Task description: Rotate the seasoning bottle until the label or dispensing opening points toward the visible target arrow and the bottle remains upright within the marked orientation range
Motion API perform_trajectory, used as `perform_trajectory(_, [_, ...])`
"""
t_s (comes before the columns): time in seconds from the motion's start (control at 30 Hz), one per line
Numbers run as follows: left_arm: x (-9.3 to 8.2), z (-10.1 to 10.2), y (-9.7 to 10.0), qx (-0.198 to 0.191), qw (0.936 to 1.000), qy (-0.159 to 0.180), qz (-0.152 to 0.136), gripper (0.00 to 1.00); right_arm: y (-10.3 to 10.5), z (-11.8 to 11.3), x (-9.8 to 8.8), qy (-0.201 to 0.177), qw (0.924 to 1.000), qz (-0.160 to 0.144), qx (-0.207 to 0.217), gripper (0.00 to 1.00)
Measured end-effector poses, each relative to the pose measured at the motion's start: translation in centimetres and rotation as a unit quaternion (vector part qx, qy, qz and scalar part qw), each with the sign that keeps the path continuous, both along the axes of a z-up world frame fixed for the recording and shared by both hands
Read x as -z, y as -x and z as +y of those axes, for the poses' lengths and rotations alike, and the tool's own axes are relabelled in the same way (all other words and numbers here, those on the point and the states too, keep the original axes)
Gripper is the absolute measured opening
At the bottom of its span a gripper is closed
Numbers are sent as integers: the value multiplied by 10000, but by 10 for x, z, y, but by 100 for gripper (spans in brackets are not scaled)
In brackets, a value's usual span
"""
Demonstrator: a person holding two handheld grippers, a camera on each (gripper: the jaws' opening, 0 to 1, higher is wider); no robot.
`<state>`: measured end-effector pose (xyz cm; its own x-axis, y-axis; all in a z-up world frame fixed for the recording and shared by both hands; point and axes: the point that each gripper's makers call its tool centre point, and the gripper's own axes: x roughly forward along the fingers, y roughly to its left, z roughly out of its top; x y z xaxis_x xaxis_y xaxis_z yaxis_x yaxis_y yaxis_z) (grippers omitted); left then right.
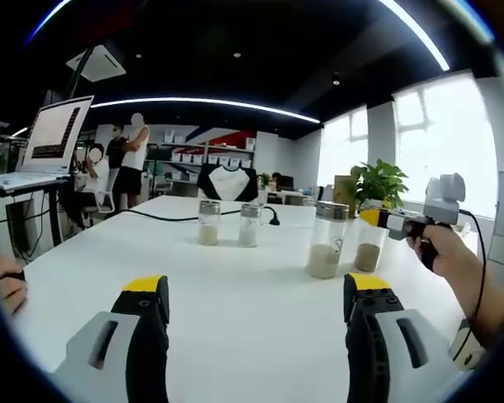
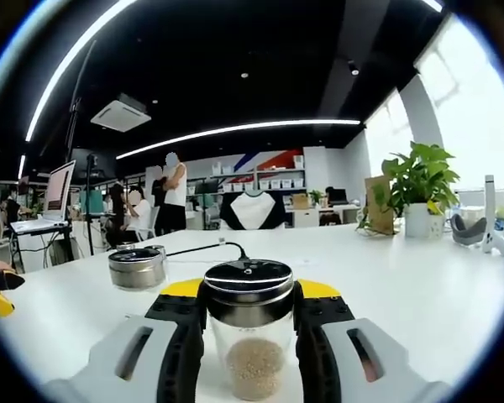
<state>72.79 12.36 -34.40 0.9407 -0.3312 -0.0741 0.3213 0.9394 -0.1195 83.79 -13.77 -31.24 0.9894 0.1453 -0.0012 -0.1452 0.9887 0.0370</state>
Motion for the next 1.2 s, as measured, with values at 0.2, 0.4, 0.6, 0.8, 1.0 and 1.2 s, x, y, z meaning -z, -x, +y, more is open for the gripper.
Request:
perform_trajectory(0.2, [1, -1, 0, 20, 10000, 19, 15, 90, 2, 1, 1, -49, 10000, 50, -51, 40])
perform_trajectory(0.4, [2, 0, 0, 23, 10000, 20, 32, 90, 6, -2, 0, -22, 9999, 38, -103, 46])
perform_trajectory(0.6, [3, -2, 0, 55, 10000, 24, 31, 90, 8, -2, -1, 51, 9997, 22, -234, 49])
perform_trajectory(0.8, [3, -2, 0, 58, 10000, 30, 33, 90, 10, 2, -3, 179, 9985, -20, -522, 51])
perform_trajectory(1.0, [1, -1, 0, 55, 10000, 59, -3, 90, 11, 5, -4, 376, 9956, -8, -855, 56])
perform_trajectory(1.2, [4, -2, -1, 77, 9999, 66, 38, 90, 10, 9, -6, 319, 9924, 65, -1186, 55])
